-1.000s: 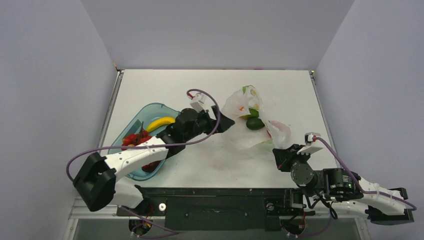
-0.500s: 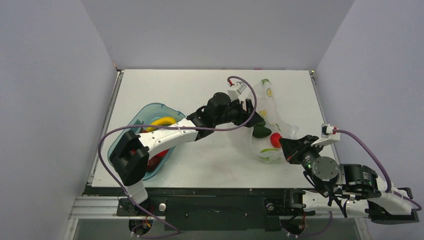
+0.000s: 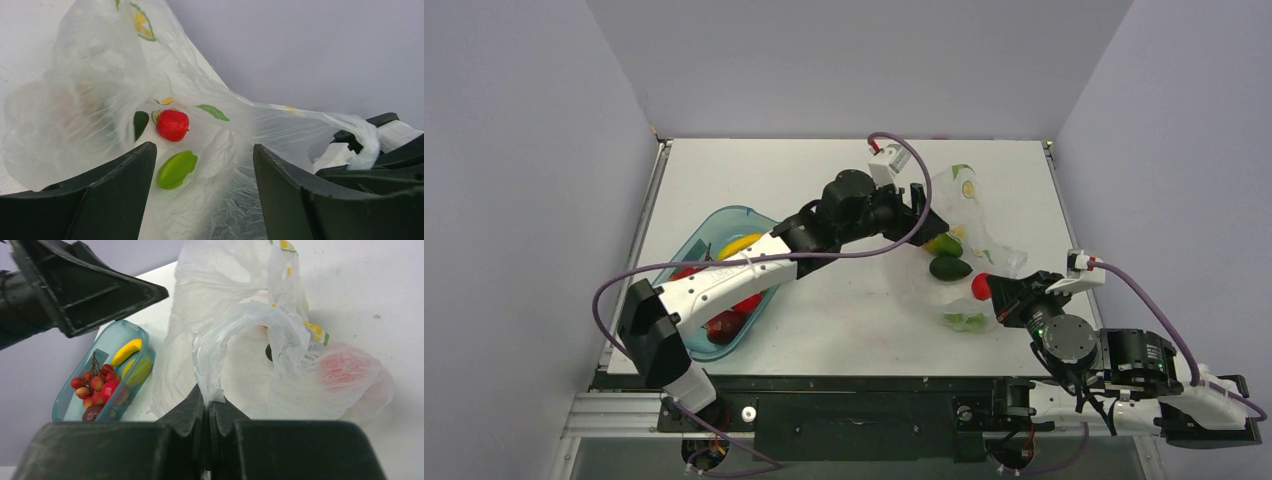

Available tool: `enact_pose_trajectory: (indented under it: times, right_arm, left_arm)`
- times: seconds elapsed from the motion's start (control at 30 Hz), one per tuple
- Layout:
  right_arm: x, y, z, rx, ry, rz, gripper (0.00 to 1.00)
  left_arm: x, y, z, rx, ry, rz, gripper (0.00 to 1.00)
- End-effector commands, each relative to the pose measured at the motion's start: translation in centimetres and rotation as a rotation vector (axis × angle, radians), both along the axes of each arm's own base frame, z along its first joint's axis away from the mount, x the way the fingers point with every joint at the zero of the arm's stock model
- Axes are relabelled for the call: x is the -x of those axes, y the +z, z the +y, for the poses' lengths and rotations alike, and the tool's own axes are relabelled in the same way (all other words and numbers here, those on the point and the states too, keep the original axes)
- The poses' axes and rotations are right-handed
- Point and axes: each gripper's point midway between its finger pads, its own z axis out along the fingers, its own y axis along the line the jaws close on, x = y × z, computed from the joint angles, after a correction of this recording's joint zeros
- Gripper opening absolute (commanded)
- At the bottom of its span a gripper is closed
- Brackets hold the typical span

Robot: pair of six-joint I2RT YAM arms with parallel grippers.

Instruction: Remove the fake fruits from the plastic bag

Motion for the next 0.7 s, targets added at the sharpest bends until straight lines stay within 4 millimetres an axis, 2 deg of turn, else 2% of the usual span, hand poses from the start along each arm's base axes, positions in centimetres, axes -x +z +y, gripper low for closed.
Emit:
enact_pose_trajectory:
  times: [0.0,0.1,0.17,0.2,0.23,0.27,0.3,0.33,0.37,0.4,0.43,0.47,0.5,0.53,0.57,0.67]
  right_arm:
    - [-0.3,0.1,-0.8,0.026,-0.035,-0.024,0.0]
    - [-0.4,0.3,-0.6,0.042,-0.031,-0.025,0.0]
    - [-0.3,0.4,-0.4,0.054,-0.022,-0.024,0.0]
    - [-0.3,0.5,-0.3,0.057,-0.02,-0.024,0.0]
    - [-0.4,0.6,-0.3,0.058,-0.021,-0.025,0.0]
    - [-0.3,0.6,-0.3,0.056,-0.019,-0.025,0.0]
    - [-0.3,0.7,-0.3,0.055,-0.016,-0.024,0.0]
    - [-0.3,0.7,-0.3,0.051,-0.015,-0.023,0.0]
    - [-0.2,0.7,-0.2,0.044,-0.011,-0.021,0.0]
    - [-0.2,0.7,-0.3,0.034,-0.01,-0.019,0.0]
    - [-0.1,0.7,-0.2,0.021,-0.006,-0.014,0.0]
    - [-0.1,0.5,-0.3,0.013,-0.003,-0.011,0.0]
    - [0.0,0.4,-0.2,-0.001,0.003,-0.004,0.0]
    - [0.1,0.1,-0.2,-0.005,0.007,0.0,0.0]
    - [0.2,-0.1,-0.1,-0.018,0.011,0.008,0.0]
    - [0.3,-1.2,-0.5,-0.012,0.001,0.019,0.0]
  left_arm:
    - [0.8,4.5,1.1,0.036,-0.004,-0.071,0.67]
    - [2.0,4.3,-0.4,0.042,-0.075,-0.074,0.65]
    - [2.7,3.5,-1.7,0.042,-0.136,-0.06,0.64]
    - [2.8,2.2,-2.5,0.016,-0.17,-0.031,0.61]
    - [3.0,2.1,-3.1,0.011,-0.187,-0.026,0.6]
    - [3.1,0.2,-3.9,-0.021,-0.214,0.002,0.59]
    - [3.2,-0.4,-4.4,-0.03,-0.225,0.01,0.58]
    - [3.0,-2.2,-5.0,-0.057,-0.233,0.039,0.56]
    - [2.8,-2.8,-5.3,-0.067,-0.235,0.05,0.55]
    - [2.4,-5.1,-5.8,-0.108,-0.229,0.084,0.54]
    - [2.1,-5.1,-6.2,-0.113,-0.228,0.083,0.53]
    - [1.9,-7.7,-6.7,-0.163,-0.234,0.118,0.52]
    - [1.9,-7.6,-7.3,-0.165,-0.248,0.103,0.51]
    - [1.9,-9.4,-7.9,-0.189,-0.261,0.123,0.5]
    - [1.8,-9.8,-8.3,-0.189,-0.262,0.128,0.5]
    - [1.2,-12.7,-9.3,-0.19,-0.265,0.157,0.49]
